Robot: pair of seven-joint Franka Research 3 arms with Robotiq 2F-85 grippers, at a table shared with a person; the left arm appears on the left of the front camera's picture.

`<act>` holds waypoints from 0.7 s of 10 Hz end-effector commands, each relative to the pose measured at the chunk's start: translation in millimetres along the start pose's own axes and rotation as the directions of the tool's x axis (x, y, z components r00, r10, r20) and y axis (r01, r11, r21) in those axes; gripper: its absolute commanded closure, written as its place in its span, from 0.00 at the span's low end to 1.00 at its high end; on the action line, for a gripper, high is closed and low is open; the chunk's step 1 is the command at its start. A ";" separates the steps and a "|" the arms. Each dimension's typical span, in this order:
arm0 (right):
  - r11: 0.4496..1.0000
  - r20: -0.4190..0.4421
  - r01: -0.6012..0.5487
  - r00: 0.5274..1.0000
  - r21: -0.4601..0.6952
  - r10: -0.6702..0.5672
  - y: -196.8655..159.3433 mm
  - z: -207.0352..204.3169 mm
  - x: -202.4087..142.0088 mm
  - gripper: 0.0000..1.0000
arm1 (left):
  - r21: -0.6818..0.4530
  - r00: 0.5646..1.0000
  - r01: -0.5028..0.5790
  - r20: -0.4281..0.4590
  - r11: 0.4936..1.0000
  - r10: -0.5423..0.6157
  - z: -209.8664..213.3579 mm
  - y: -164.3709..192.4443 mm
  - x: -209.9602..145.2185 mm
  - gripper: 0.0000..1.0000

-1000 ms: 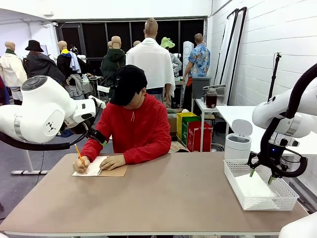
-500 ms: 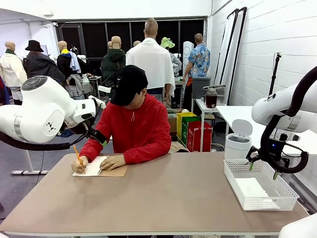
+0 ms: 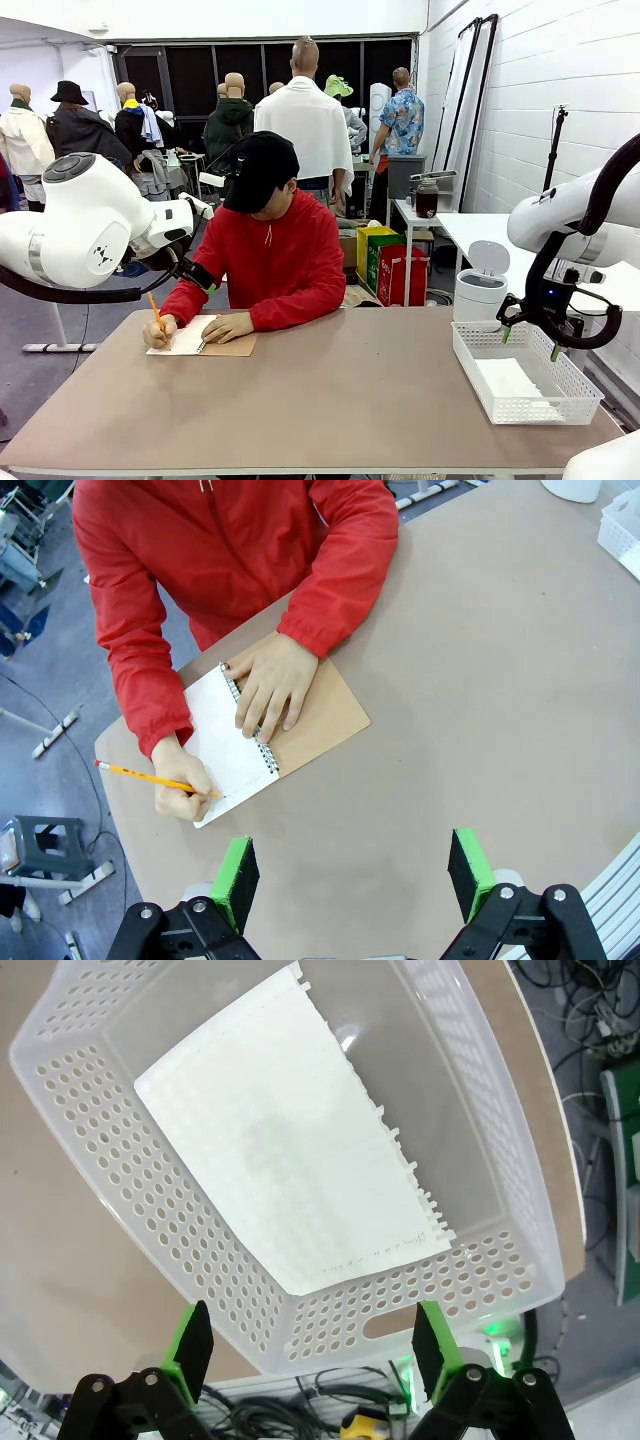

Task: Sort the paper based on its condition.
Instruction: If a person hands you a paper, place it in the Organizing basket , and if it's crumpled, put it in the Trash can.

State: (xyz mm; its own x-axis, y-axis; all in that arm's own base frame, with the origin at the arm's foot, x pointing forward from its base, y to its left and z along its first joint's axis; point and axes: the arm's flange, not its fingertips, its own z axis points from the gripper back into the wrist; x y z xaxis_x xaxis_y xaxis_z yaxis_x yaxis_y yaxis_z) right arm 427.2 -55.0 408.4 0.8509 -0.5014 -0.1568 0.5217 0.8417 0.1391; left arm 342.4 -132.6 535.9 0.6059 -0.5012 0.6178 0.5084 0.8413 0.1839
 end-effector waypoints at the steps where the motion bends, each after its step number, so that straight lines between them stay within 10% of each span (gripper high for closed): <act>1: 1.000 -0.008 -0.003 1.000 -0.001 0.003 -1.3 -0.3 -0.3 0.00 | 0.000 1.000 0.002 0.005 1.000 -0.002 0.3 0.1 0.0 0.00; 7: 0.968 0.153 -0.248 0.959 0.039 0.239 60.8 44.3 -40.0 0.00 | 0.000 1.000 0.002 0.005 1.000 -0.002 0.3 0.1 0.0 0.00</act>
State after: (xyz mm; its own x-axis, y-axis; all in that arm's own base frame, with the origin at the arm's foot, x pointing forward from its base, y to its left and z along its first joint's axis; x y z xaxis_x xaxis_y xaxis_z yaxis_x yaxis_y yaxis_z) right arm 429.7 -5.3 458.7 0.9287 -0.3705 -0.0161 0.3674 0.9133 0.1755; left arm 342.4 -132.7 535.9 0.6058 -0.5014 0.6178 0.5085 0.8412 0.1840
